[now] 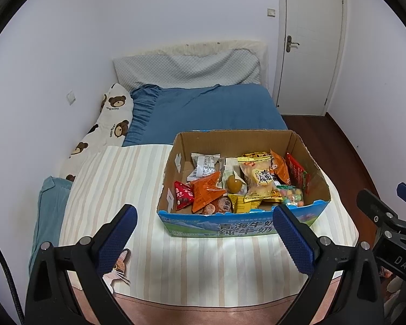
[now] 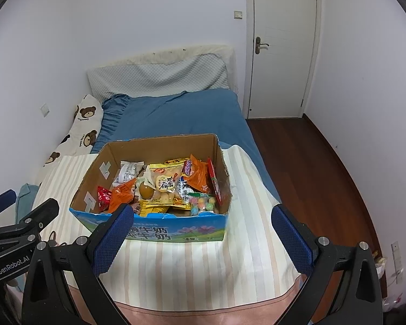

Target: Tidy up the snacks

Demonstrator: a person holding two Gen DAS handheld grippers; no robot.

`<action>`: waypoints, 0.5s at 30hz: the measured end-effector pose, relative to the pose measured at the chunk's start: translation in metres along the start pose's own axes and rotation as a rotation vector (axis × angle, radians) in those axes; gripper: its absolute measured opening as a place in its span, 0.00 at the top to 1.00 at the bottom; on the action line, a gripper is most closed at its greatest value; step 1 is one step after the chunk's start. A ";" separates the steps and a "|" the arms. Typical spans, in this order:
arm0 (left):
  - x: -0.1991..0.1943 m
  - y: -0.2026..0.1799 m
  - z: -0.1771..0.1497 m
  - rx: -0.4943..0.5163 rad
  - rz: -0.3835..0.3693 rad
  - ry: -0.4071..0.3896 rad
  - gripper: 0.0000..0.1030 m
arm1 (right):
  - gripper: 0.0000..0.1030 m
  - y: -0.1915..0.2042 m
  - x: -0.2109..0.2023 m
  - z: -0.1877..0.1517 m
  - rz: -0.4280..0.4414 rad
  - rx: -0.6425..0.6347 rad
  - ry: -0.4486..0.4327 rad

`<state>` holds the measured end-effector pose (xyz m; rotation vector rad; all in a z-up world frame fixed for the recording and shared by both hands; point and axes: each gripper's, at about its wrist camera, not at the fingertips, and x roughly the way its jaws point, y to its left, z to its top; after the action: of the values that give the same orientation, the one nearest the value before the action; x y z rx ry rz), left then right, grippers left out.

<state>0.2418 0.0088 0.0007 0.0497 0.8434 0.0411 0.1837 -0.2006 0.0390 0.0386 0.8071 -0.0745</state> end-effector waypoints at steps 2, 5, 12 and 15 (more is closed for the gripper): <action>-0.001 -0.001 0.000 -0.001 -0.001 -0.002 0.00 | 0.00 0.000 0.000 0.001 0.000 -0.001 0.000; -0.003 -0.001 -0.001 -0.001 -0.002 -0.005 0.00 | 0.00 0.000 -0.001 0.001 0.000 -0.001 0.002; -0.005 -0.001 0.000 -0.005 -0.003 -0.005 0.00 | 0.00 -0.001 -0.003 0.001 0.000 0.000 0.001; -0.006 -0.001 0.001 -0.007 -0.003 -0.010 0.00 | 0.00 -0.001 -0.004 0.001 0.000 0.002 0.000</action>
<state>0.2381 0.0078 0.0059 0.0423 0.8333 0.0410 0.1820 -0.2018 0.0423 0.0401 0.8074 -0.0749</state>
